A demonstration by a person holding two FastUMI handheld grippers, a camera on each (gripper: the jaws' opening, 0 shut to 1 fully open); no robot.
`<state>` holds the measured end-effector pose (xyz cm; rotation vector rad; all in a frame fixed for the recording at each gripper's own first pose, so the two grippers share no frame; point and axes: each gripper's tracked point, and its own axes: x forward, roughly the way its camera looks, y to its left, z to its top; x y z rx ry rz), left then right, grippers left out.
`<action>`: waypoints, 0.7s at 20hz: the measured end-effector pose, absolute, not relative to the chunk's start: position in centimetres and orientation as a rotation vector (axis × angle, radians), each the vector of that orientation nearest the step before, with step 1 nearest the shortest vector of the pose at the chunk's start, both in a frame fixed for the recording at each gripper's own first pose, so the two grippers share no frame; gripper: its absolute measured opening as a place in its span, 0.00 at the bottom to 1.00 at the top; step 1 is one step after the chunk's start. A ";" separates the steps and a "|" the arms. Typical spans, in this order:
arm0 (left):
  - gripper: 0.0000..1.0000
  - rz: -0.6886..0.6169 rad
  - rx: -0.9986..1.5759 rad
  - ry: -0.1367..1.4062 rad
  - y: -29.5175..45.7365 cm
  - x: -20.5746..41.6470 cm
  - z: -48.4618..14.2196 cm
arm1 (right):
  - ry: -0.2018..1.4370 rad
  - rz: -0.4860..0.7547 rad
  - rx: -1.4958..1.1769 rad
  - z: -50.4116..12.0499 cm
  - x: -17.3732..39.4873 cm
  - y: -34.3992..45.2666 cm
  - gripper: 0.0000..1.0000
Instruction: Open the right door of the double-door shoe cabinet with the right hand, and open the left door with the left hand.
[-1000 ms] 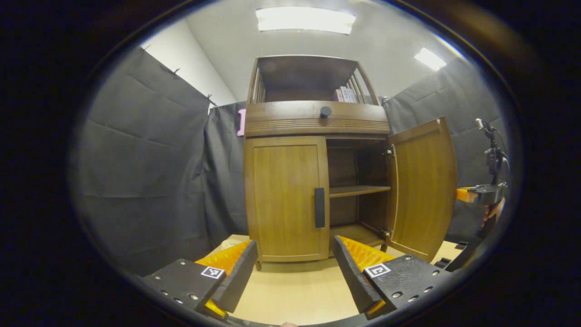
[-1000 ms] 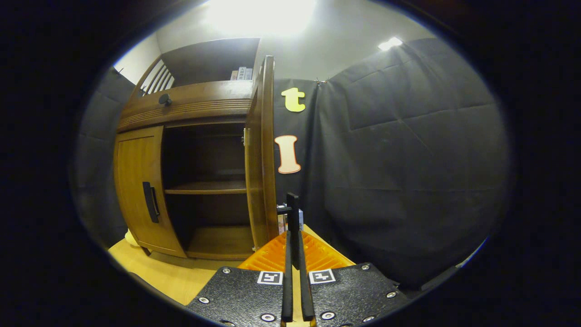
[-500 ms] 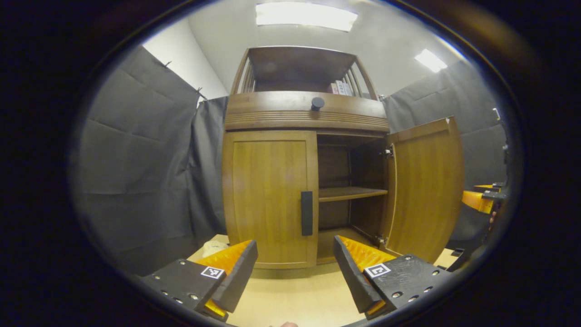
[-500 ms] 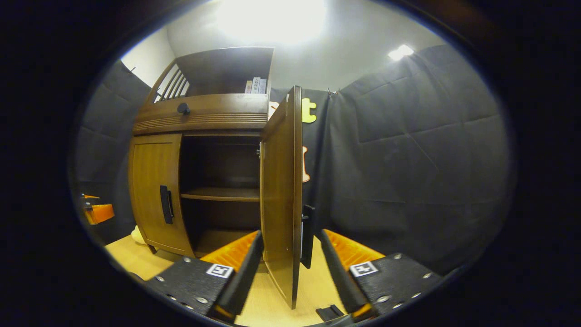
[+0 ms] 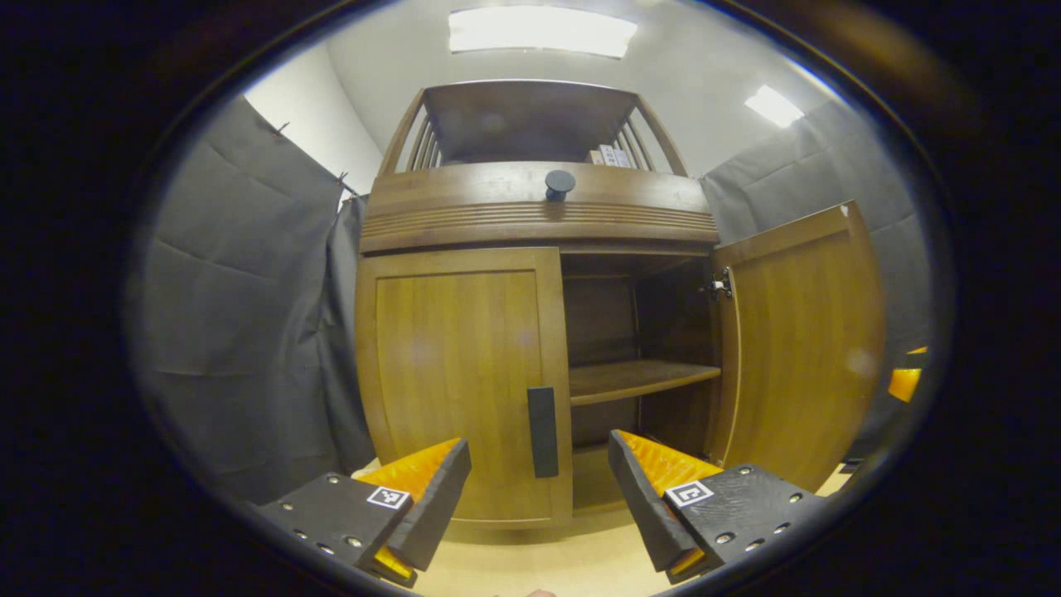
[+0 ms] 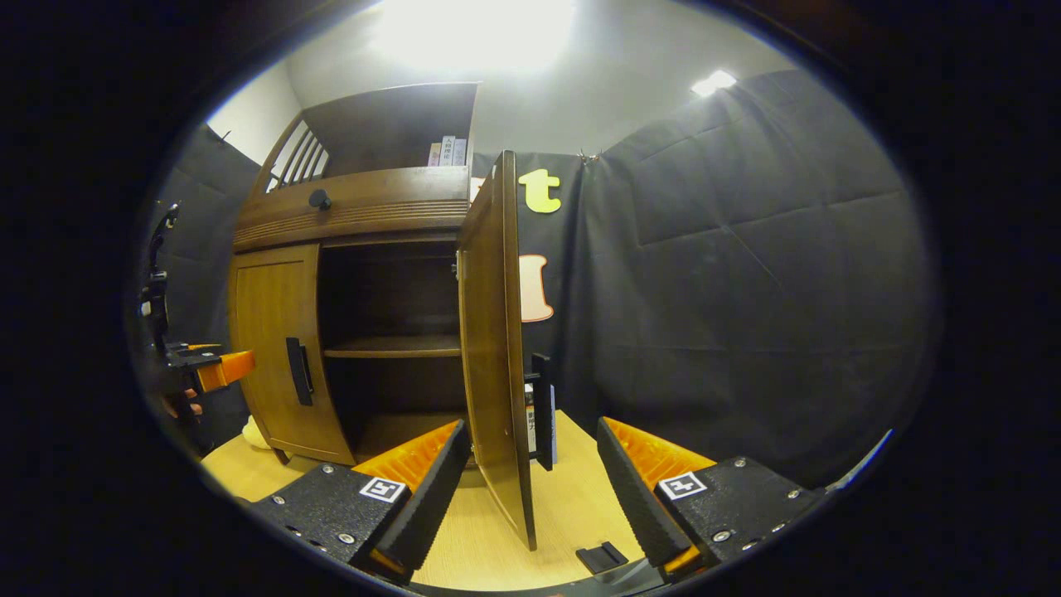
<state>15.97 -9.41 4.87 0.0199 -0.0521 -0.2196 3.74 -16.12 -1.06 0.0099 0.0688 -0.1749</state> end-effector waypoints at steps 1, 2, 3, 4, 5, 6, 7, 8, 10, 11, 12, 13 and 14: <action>1.00 -0.222 0.022 -0.054 -9.7 16.7 4.9 | 0.070 -0.178 0.012 -1.1 3.7 -16.2 0.94; 0.96 -0.224 0.024 -0.058 -10.0 17.5 4.9 | 0.073 -0.178 0.015 -1.4 3.6 -16.3 0.95; 1.00 -0.223 0.027 -0.061 -10.3 18.5 4.8 | 0.077 -0.177 0.015 -1.6 3.5 -16.4 0.94; 0.96 -0.219 0.029 -0.063 -10.5 19.5 4.6 | 0.083 -0.176 0.010 -1.9 3.4 -16.4 0.95; 0.95 -0.212 0.028 -0.066 -10.8 20.6 4.4 | 0.092 -0.174 0.005 -2.2 3.3 -16.4 0.94; 1.00 -0.204 0.026 -0.065 -10.6 21.4 4.1 | 0.101 -0.169 0.003 -2.5 3.3 -16.2 0.95; 0.95 -0.198 0.023 -0.063 -10.7 22.3 3.8 | 0.112 -0.164 0.004 -2.9 3.4 -16.1 0.94; 1.00 -0.189 0.021 -0.060 -10.6 23.1 3.4 | 0.122 -0.157 0.006 -3.2 3.4 -16.1 0.94; 1.00 -0.180 0.012 -0.050 -10.5 24.8 2.7 | 0.136 -0.144 0.009 -3.6 3.7 -15.8 0.95; 1.00 -0.177 0.006 -0.045 -10.6 25.4 2.4 | 0.136 -0.139 0.006 -3.6 3.9 -15.7 0.94; 1.00 -0.169 0.001 -0.041 -10.4 26.0 2.1 | 0.137 -0.133 0.003 -3.7 4.1 -15.5 0.95; 1.00 -0.164 0.001 -0.036 -10.4 26.6 1.8 | 0.139 -0.129 0.001 -3.8 4.2 -15.3 0.95; 1.00 -0.161 0.001 -0.028 -10.4 27.2 1.2 | 0.140 -0.122 0.001 -3.9 4.4 -15.2 0.95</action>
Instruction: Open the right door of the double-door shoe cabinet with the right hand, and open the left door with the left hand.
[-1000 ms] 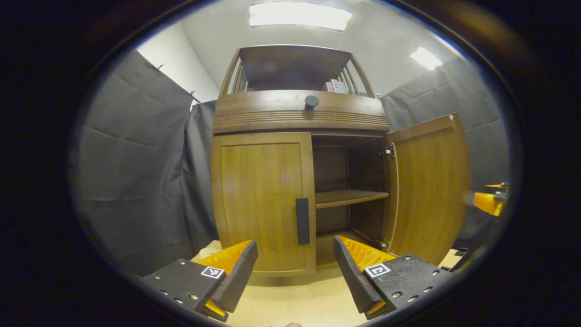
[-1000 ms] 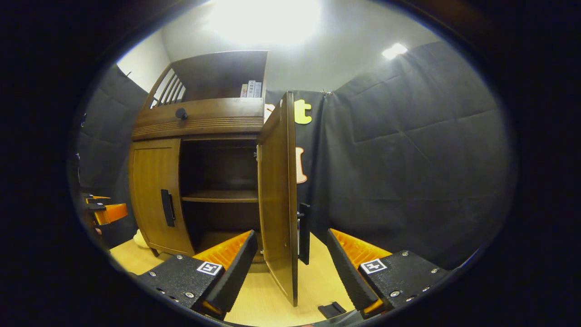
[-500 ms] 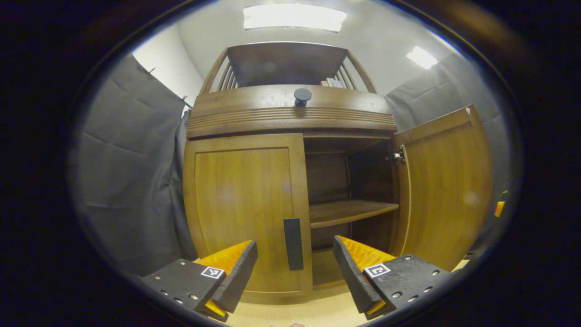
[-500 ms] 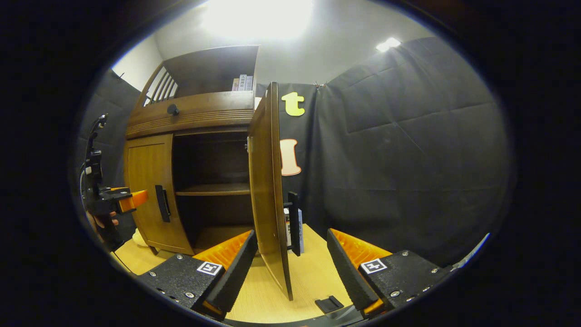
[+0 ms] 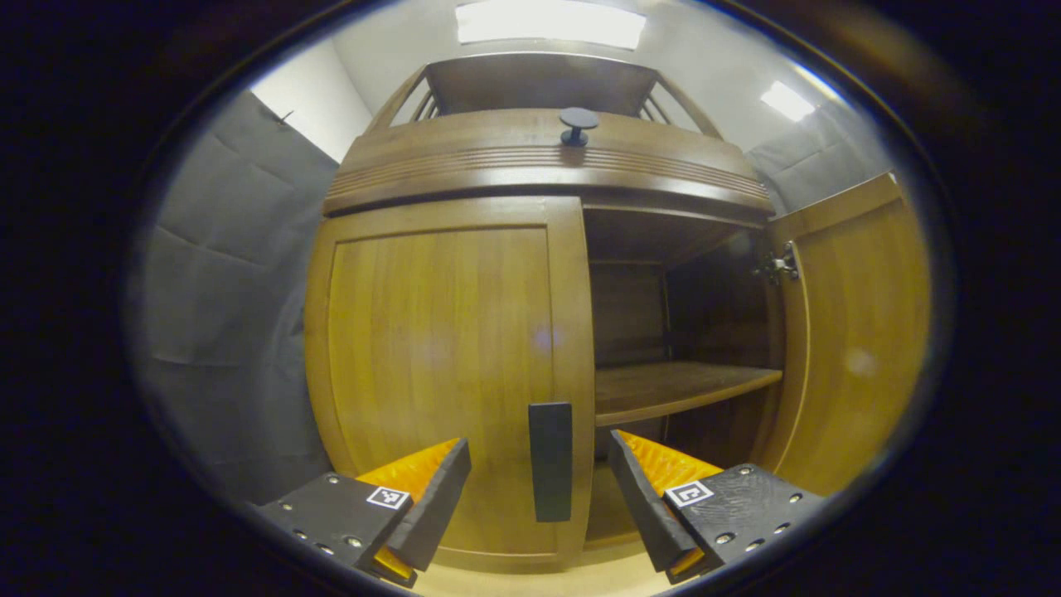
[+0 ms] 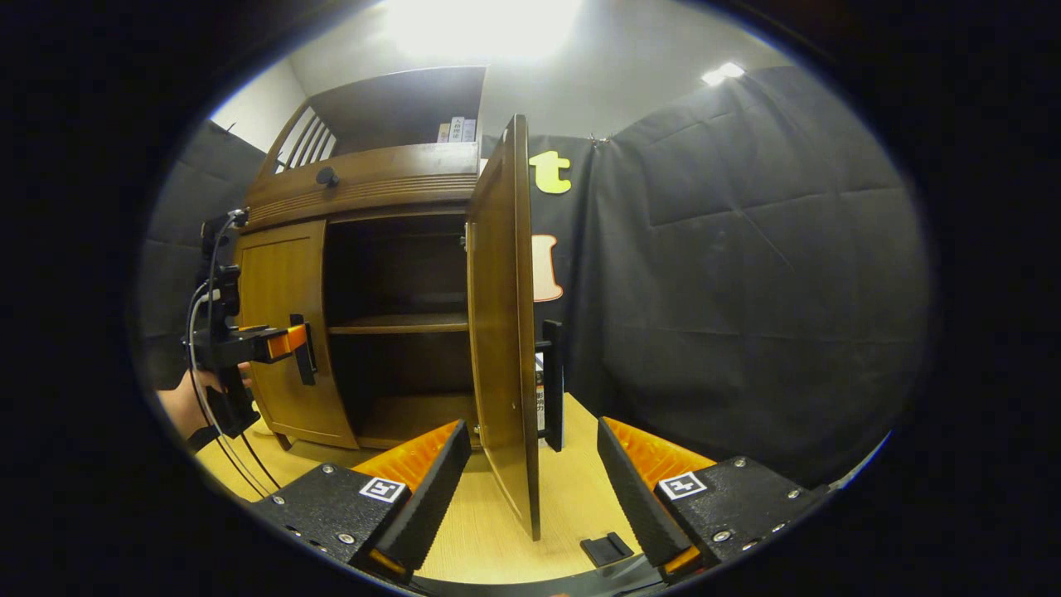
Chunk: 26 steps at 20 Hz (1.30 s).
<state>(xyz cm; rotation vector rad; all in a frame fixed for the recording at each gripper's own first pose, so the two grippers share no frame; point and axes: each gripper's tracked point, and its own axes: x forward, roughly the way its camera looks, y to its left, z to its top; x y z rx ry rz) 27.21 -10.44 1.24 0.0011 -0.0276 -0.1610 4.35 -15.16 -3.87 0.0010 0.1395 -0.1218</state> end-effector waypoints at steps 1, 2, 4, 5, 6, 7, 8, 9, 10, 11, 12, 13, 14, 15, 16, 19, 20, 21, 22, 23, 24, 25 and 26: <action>1.00 -0.157 0.001 -0.016 -10.5 28.0 0.8 | 0.141 -0.117 0.001 -3.9 4.4 -15.0 0.95; 0.95 -0.154 0.001 -0.003 -10.4 28.9 0.3 | 0.144 -0.111 0.001 -4.1 4.5 -14.9 0.94; 0.95 -0.146 -0.007 0.030 -10.5 30.2 -0.8 | 0.155 -0.102 0.001 -4.5 4.5 -14.8 0.94; 1.00 -0.152 -0.012 0.044 -10.8 30.7 -1.4 | 0.162 -0.097 0.000 -4.7 4.4 -14.7 0.94; 0.89 -0.141 -0.020 0.044 -10.6 31.0 -1.6 | 0.169 -0.093 -0.001 -5.0 4.5 -14.7 0.95; 0.77 -0.136 -0.022 0.049 -10.6 31.2 -1.8 | 0.175 -0.088 -0.001 -5.1 4.4 -14.6 0.94; 0.66 -0.137 -0.023 0.053 -10.6 31.0 -2.1 | 0.179 -0.086 -0.001 -5.3 4.4 -14.5 0.94; 0.55 -0.144 -0.019 0.055 -10.9 31.4 -2.3 | 0.180 -0.087 -0.001 -5.3 4.4 -14.5 0.95; 0.55 -0.157 -0.015 0.061 -10.9 31.4 -2.6 | 0.177 -0.087 0.002 -5.4 4.5 -14.5 0.95; 0.55 -0.167 -0.011 0.063 -11.2 31.8 -2.4 | 0.179 -0.084 0.004 -5.5 4.6 -14.4 0.95; 0.48 -0.193 -0.021 0.068 -11.8 31.6 -2.8 | 0.181 -0.081 0.006 -5.5 4.6 -14.2 0.94; 0.42 -0.188 -0.014 0.076 -11.9 30.7 -2.5 | 0.178 -0.079 0.006 -5.4 4.6 -14.1 0.93; 0.36 -0.183 -0.006 0.080 -12.0 31.5 -3.0 | 0.173 -0.076 0.006 -5.2 4.7 -14.0 0.95; 0.34 -0.181 -0.010 0.083 -12.1 31.7 -3.1 | 0.168 -0.073 0.005 -5.0 4.6 -13.8 0.95; 0.31 -0.175 -0.021 0.085 -12.0 31.8 -3.2 | 0.165 -0.071 0.003 -5.0 4.6 -13.6 0.95; 0.27 -0.179 -0.040 0.085 -11.8 31.1 -3.1 | 0.163 -0.061 -0.001 -4.8 4.3 -13.1 0.94; 0.27 -0.182 -0.040 0.086 -11.7 30.8 -3.0 | 0.160 -0.061 0.000 -4.8 4.2 -13.0 0.93; 0.27 -0.183 -0.039 0.085 -11.6 30.4 -3.0 | 0.161 -0.058 0.003 -4.7 4.1 -12.8 0.94; 0.27 -0.184 -0.037 0.087 -11.4 30.1 -3.0 | 0.164 -0.054 0.006 -4.8 4.0 -12.6 0.95; 0.18 -0.185 -0.041 0.085 -11.2 29.6 -3.0 | 0.166 -0.049 0.011 -4.8 4.0 -12.3 0.94; 0.27 -0.189 -0.045 0.085 -11.1 29.2 -2.9 | 0.167 -0.042 0.018 -4.7 3.9 -12.0 0.94; 0.27 -0.193 -0.046 0.083 -10.9 28.6 -2.9 | 0.165 -0.038 0.023 -4.6 3.8 -11.7 0.95; 0.17 -0.197 -0.045 0.083 -10.7 28.1 -2.8 | 0.158 -0.034 0.027 -4.4 3.8 -11.4 0.95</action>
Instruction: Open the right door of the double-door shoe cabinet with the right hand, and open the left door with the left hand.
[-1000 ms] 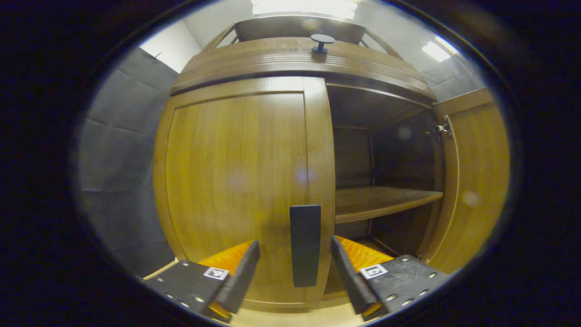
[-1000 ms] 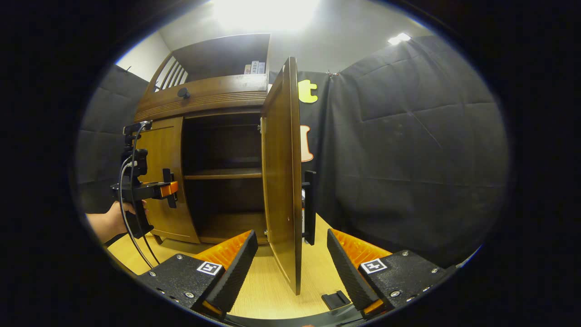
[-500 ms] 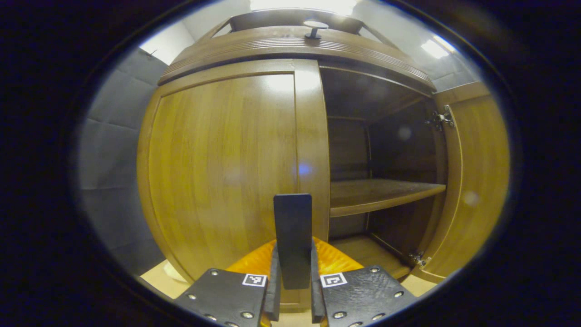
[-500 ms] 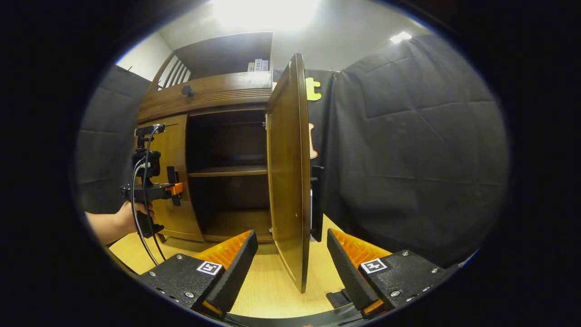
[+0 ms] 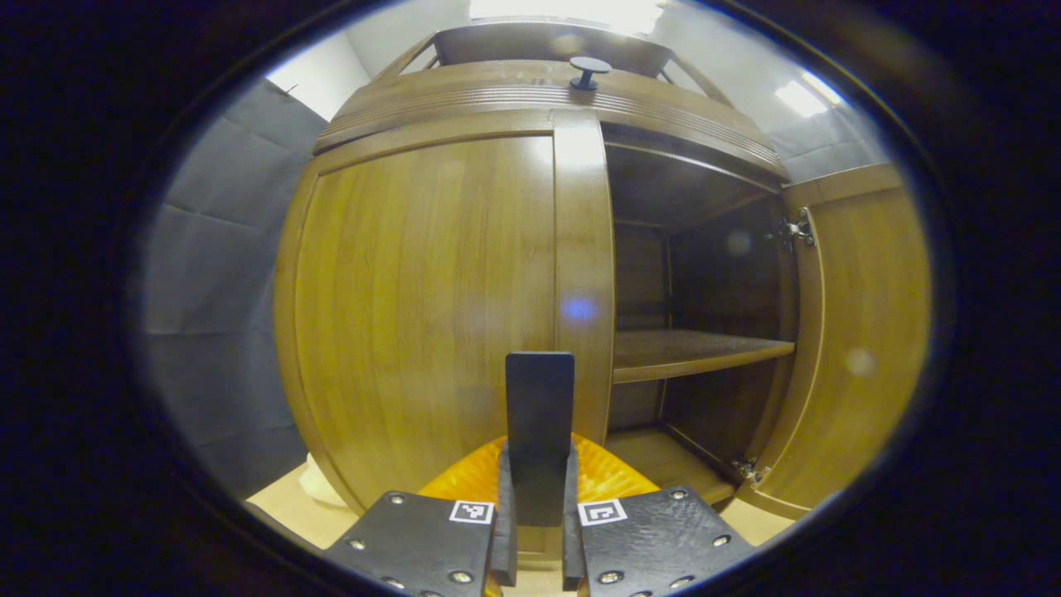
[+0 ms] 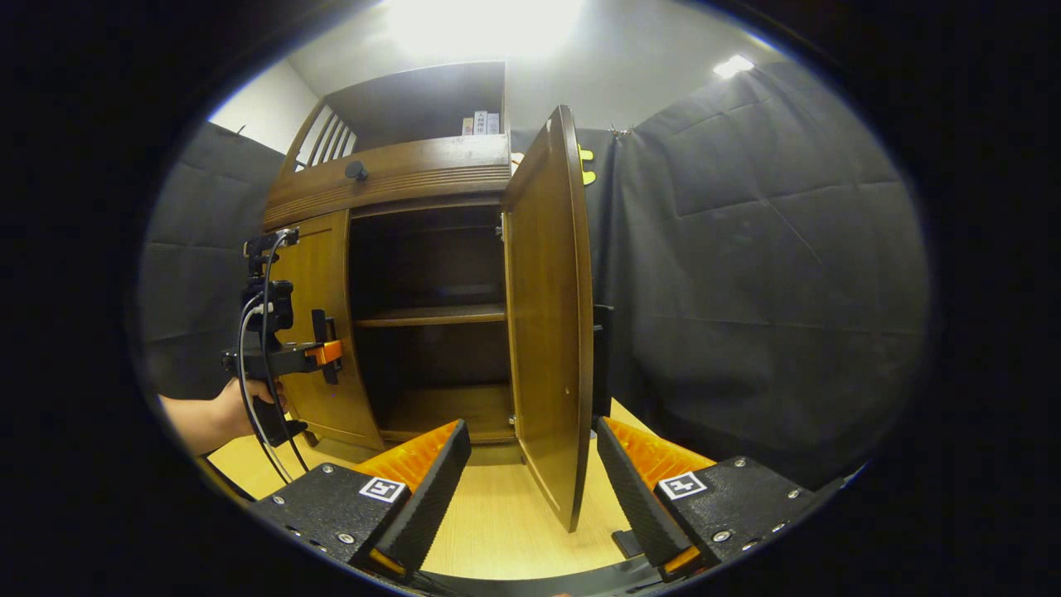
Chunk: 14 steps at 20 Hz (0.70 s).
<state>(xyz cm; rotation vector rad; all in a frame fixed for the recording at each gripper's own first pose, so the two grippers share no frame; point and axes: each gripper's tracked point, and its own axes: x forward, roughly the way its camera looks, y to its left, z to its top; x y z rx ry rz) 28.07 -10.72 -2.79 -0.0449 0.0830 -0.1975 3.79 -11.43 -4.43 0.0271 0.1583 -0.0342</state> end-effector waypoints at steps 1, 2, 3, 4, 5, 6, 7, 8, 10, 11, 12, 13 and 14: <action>0.17 -0.202 -0.043 0.085 -10.6 27.6 -2.8 | 0.154 -0.029 0.029 -4.3 3.7 -11.1 0.96; 0.21 -0.206 -0.045 0.085 -10.4 27.3 -2.7 | 0.153 -0.020 0.029 -4.3 3.7 -10.7 0.95; 0.24 -0.210 -0.048 0.088 -10.3 26.9 -2.6 | 0.152 -0.012 0.027 -4.2 3.6 -10.4 0.95; 0.27 -0.212 -0.049 0.090 -10.2 26.7 -2.5 | 0.149 -0.006 0.023 -4.2 3.5 -10.1 0.95; 0.27 -0.213 -0.048 0.092 -10.0 26.0 -2.5 | 0.150 0.000 0.020 -4.1 3.4 -9.9 0.94; 0.27 -0.212 -0.045 0.094 -9.8 25.4 -2.6 | 0.151 0.008 0.021 -4.2 3.2 -9.6 0.94; 0.27 -0.212 -0.046 0.095 -9.2 24.5 -2.8 | 0.153 0.016 0.023 -4.3 3.0 -9.2 0.95; 0.27 -0.213 -0.047 0.096 -8.8 23.9 -2.8 | 0.156 0.025 0.025 -4.3 2.9 -8.8 0.94; 0.27 -0.212 -0.053 0.094 -8.4 22.6 -2.8 | 0.156 0.033 0.019 -4.2 2.5 -8.4 0.94; 0.27 -0.212 -0.054 0.093 -8.2 22.0 -2.8 | 0.154 0.037 0.017 -4.1 2.2 -8.2 0.95; 0.27 -0.212 -0.053 0.092 -7.9 21.5 -2.7 | 0.153 0.040 0.017 -4.1 2.1 -8.0 0.94; 0.27 -0.211 -0.053 0.091 -7.5 20.9 -2.8 | 0.152 0.041 0.018 -4.0 2.0 -7.9 0.94; 0.27 -0.210 -0.052 0.091 -7.2 20.5 -2.8 | 0.152 0.044 0.022 -4.0 1.9 -7.7 0.94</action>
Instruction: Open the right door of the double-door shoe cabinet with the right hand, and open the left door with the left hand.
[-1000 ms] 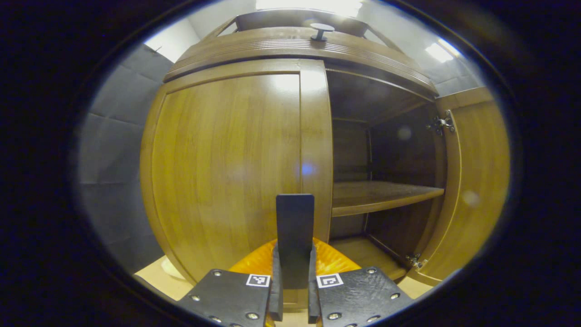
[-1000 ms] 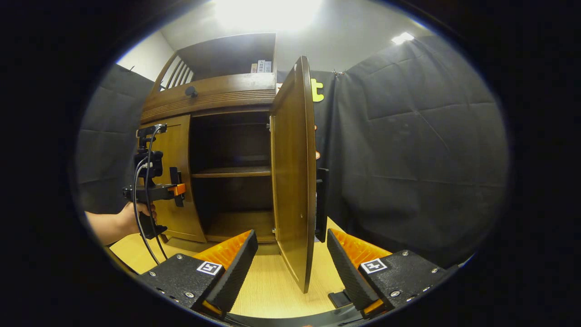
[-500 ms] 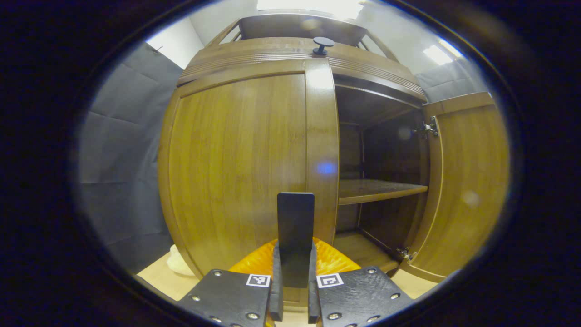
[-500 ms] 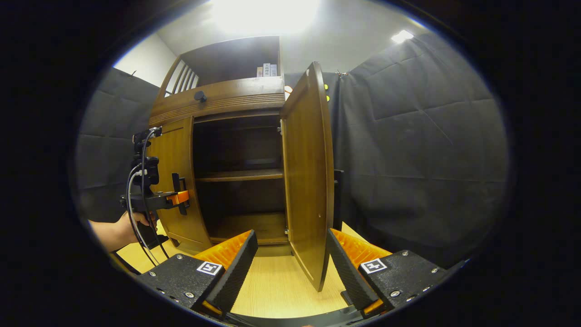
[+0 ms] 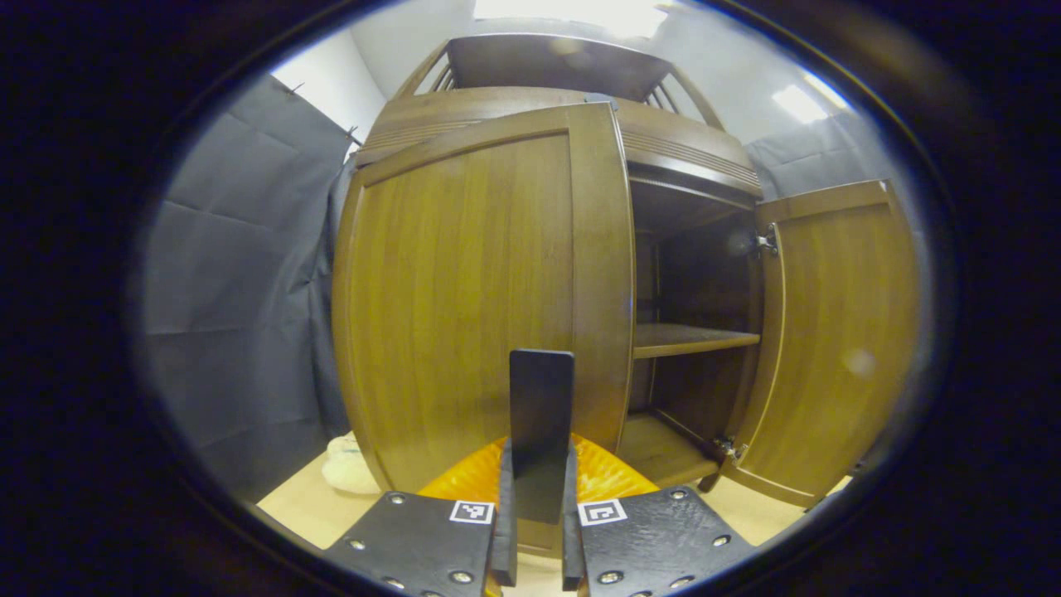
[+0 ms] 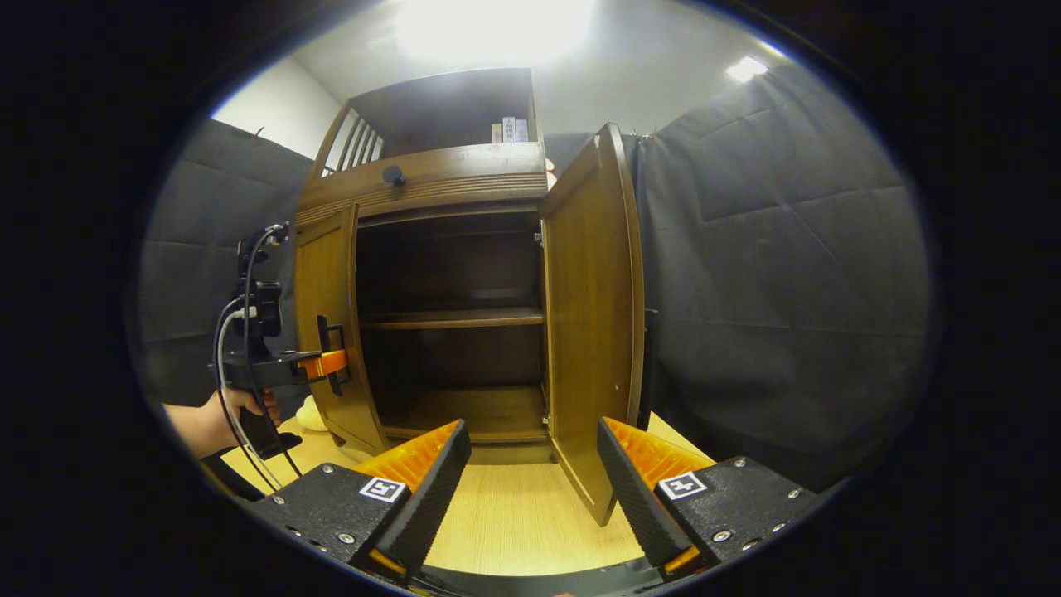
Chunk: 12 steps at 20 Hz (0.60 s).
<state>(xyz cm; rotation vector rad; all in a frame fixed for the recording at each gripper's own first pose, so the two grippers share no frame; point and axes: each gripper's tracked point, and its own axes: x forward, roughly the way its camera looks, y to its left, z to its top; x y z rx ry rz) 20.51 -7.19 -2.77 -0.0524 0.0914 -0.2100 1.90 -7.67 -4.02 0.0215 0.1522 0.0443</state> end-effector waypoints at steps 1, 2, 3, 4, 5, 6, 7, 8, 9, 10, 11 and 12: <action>0.27 -0.209 -0.052 0.092 -6.9 20.1 -2.7 | 0.153 0.046 0.024 -4.0 1.7 -7.5 0.94; 0.27 -0.207 -0.052 0.093 -6.6 19.7 -2.8 | 0.153 0.050 0.025 -4.0 1.7 -7.3 0.94; 0.27 -0.206 -0.052 0.094 -6.3 19.3 -2.8 | 0.152 0.054 0.024 -3.9 1.5 -7.1 0.94; 0.27 -0.203 -0.053 0.094 -6.0 18.8 -2.8 | 0.152 0.058 0.022 -3.9 1.4 -6.9 0.94; 0.27 -0.201 -0.053 0.094 -5.7 18.4 -2.7 | 0.151 0.063 0.020 -3.8 1.3 -6.6 0.94; 0.27 -0.198 -0.055 0.093 -5.2 18.1 -3.0 | 0.151 0.068 0.019 -3.8 1.2 -6.4 0.94; 0.27 -0.196 -0.055 0.091 -5.0 17.7 -2.9 | 0.151 0.071 0.021 -3.7 1.1 -6.1 0.94; 0.27 -0.194 -0.053 0.090 -4.6 17.3 -2.9 | 0.152 0.076 0.025 -3.8 1.0 -5.8 0.94; 0.27 -0.191 -0.049 0.089 -4.1 16.9 -2.9 | 0.153 0.082 0.029 -3.7 0.8 -5.6 0.94; 0.27 -0.187 -0.045 0.088 -3.8 16.6 -2.9 | 0.151 0.087 0.033 -3.6 0.8 -5.3 0.95; 0.27 -0.182 -0.043 0.086 -3.2 16.2 -2.9 | 0.150 0.092 0.034 -3.5 0.7 -5.1 0.94; 0.27 -0.177 -0.043 0.085 -2.8 15.9 -2.8 | 0.149 0.098 0.032 -3.5 0.6 -4.8 0.94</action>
